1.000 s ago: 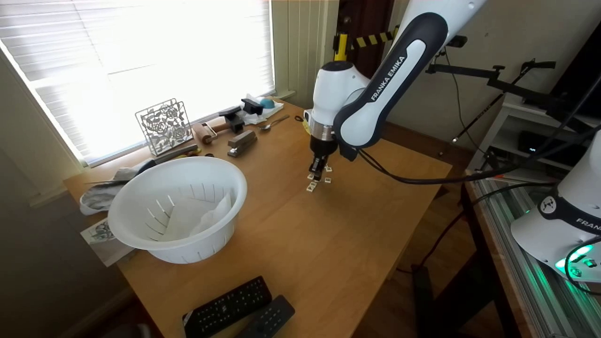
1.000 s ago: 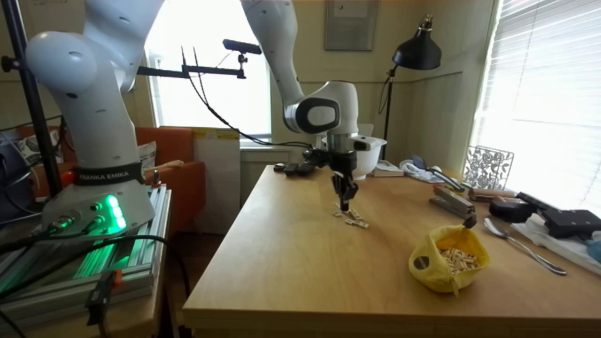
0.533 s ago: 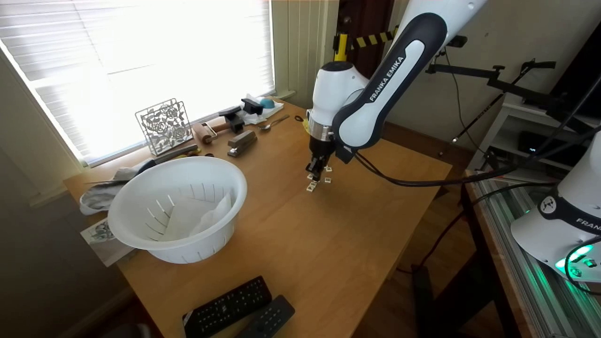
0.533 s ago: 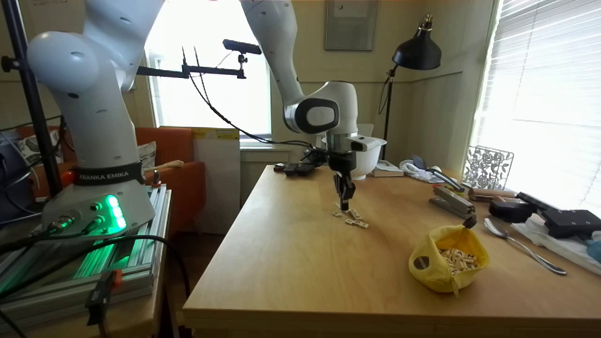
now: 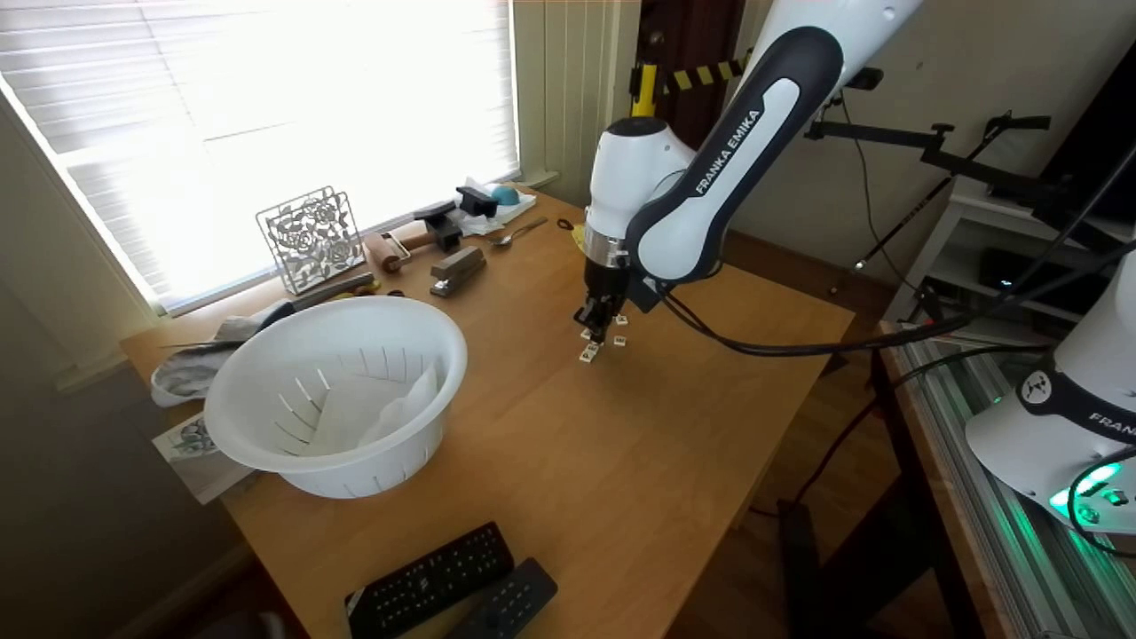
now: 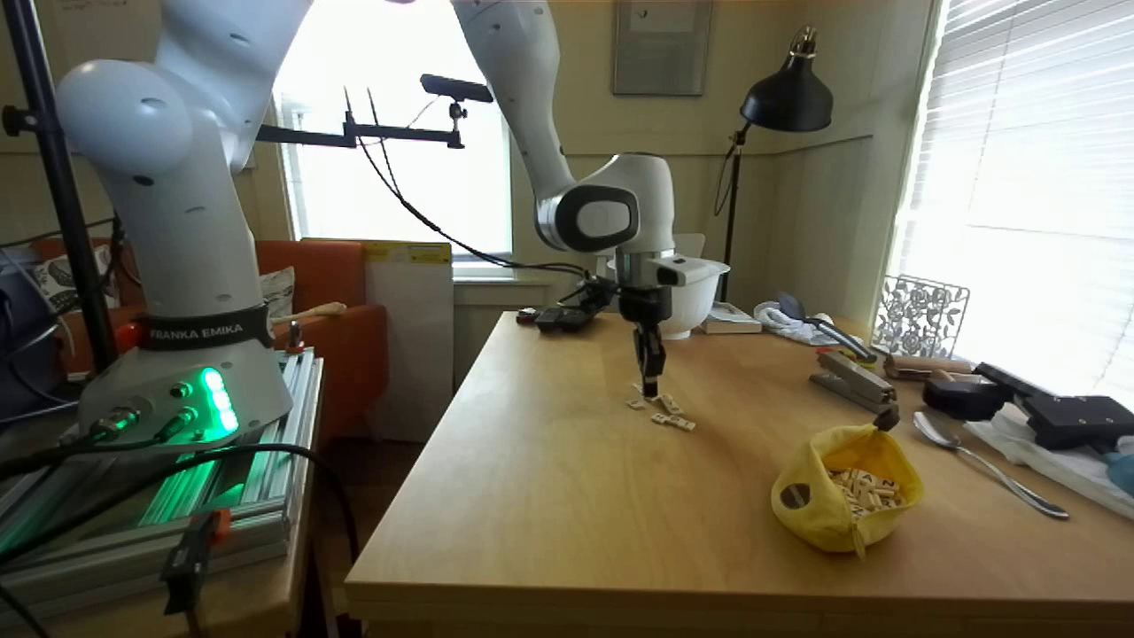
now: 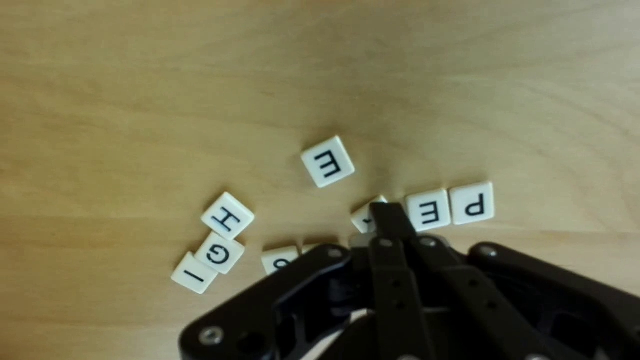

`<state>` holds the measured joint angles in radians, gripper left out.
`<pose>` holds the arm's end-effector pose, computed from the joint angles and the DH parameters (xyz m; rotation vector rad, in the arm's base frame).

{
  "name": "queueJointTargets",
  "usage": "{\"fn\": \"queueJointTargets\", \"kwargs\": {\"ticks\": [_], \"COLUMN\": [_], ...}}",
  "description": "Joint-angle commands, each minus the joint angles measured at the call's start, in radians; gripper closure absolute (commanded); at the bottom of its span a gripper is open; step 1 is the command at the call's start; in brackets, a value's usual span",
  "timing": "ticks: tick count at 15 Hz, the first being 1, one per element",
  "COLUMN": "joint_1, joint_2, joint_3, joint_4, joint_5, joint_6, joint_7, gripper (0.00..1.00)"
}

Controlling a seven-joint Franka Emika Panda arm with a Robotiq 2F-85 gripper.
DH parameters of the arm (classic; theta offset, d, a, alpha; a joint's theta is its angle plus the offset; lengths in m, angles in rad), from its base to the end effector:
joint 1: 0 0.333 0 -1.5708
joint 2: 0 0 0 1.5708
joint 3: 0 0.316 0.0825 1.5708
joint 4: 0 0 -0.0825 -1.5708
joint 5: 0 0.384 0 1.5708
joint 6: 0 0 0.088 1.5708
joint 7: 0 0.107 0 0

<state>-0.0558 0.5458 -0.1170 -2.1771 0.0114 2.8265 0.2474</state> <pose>0.5565 -0.0995 0.1477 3.0206 -0.6292 0.1690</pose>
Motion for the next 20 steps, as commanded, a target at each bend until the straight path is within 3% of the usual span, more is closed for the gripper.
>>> {"fn": "queueJointTargets", "kwargs": {"ticks": [1, 20], "joint_1": [0.035, 0.09], "joint_2": [0.032, 0.042], "joint_3": [-0.024, -0.065], "joint_4": [0.006, 0.009], "joint_5": [0.038, 0.113], "joint_6": [0.008, 0.01], "joint_7": [0.054, 0.237], "gripper": [1.0, 1.0]}}
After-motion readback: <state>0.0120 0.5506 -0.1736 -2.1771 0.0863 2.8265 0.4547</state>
